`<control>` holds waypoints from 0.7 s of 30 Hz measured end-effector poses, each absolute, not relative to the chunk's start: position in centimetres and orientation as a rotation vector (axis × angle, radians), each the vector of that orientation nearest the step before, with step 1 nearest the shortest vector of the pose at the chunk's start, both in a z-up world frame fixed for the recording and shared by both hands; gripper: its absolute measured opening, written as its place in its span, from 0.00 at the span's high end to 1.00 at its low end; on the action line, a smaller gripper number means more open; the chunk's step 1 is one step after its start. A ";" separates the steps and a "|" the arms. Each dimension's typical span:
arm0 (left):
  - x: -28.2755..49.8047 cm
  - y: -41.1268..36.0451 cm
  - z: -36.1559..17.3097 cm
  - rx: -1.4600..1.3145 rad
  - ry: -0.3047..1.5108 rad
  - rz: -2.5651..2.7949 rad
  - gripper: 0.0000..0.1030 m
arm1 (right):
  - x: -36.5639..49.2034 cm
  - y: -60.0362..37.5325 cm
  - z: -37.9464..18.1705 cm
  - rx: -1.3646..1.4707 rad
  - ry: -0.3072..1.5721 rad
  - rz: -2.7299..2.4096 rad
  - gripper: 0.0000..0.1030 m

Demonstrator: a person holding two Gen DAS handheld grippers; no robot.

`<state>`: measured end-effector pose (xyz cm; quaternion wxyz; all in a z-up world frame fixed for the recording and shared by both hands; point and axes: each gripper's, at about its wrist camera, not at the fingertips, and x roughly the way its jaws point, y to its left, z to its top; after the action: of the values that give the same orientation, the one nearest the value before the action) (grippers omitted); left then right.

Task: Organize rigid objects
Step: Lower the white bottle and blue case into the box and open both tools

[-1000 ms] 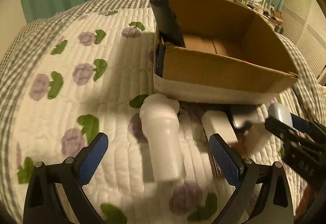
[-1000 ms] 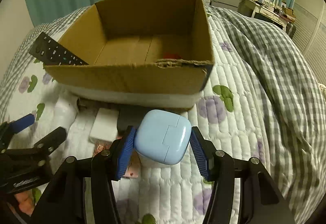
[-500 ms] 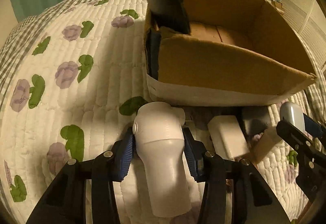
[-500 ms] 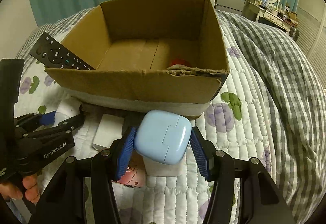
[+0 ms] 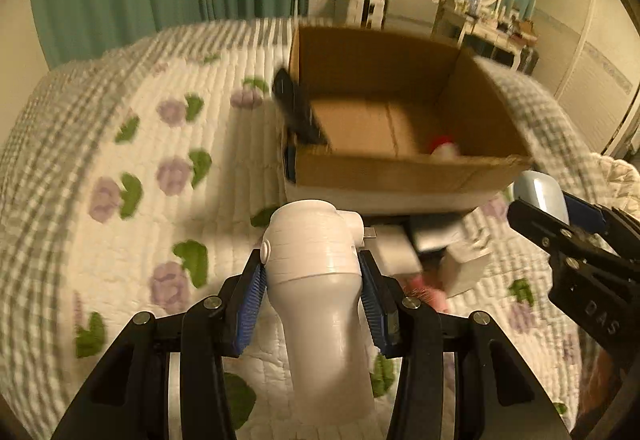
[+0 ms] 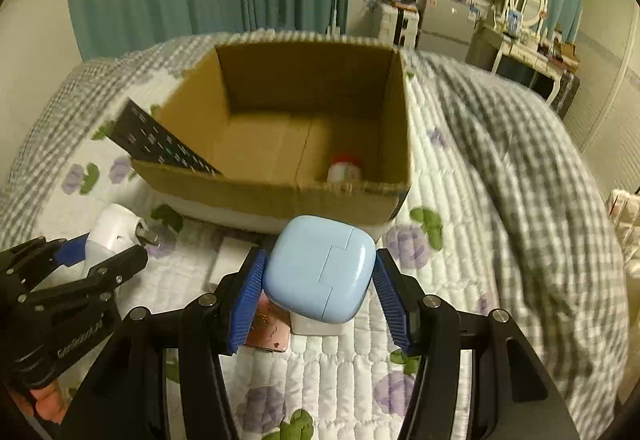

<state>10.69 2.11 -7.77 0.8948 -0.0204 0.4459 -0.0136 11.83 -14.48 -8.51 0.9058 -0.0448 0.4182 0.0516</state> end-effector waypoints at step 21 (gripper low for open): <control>18.5 0.0 2.4 0.000 0.740 -0.089 0.55 | 17.8 -15.6 3.5 -0.099 0.679 0.180 0.47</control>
<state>18.48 0.03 2.43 0.9314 -0.0002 0.3614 -0.0435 17.78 -15.61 3.47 0.9377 -0.0487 0.3325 0.0881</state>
